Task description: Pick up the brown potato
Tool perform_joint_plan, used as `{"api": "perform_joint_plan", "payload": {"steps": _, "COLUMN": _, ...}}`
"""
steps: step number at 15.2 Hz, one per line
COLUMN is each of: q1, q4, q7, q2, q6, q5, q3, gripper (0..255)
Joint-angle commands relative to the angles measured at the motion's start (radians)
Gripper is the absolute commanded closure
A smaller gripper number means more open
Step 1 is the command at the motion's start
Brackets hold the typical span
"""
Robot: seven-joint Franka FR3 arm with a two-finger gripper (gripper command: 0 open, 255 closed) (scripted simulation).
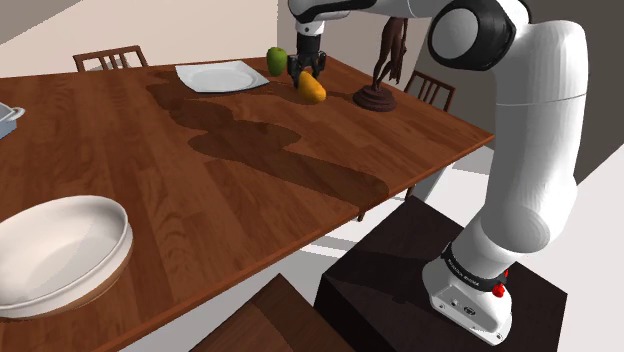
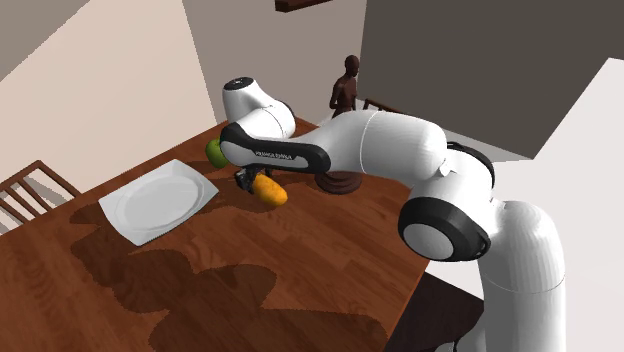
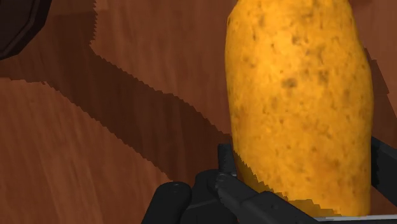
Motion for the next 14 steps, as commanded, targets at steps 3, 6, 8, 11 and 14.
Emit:
{"api": "perform_joint_plan", "payload": {"steps": 3, "q1": -0.001, "q4": 0.053, "q7": -0.003, "q2": -0.001, "q6": -0.054, "q5": 0.001, "q3": 0.000, "gripper": 255}}
{"api": "perform_joint_plan", "payload": {"steps": 6, "q1": -0.001, "q4": 0.100, "q7": -0.005, "q2": 0.003, "q6": -0.097, "q5": 0.001, "q3": 0.000, "gripper": 255}}
{"api": "perform_joint_plan", "payload": {"steps": 8, "q1": -0.002, "q4": 0.135, "q7": -0.007, "q2": 0.008, "q6": -0.127, "q5": 0.002, "q3": 0.000, "gripper": 255}}
{"api": "perform_joint_plan", "payload": {"steps": 11, "q1": -0.002, "q4": 0.194, "q7": -0.009, "q2": 0.020, "q6": -0.174, "q5": 0.002, "q3": -0.001, "gripper": 255}}
{"api": "perform_joint_plan", "payload": {"steps": 14, "q1": -0.002, "q4": 0.218, "q7": -0.010, "q2": 0.025, "q6": -0.193, "q5": 0.002, "q3": -0.001, "gripper": 255}}
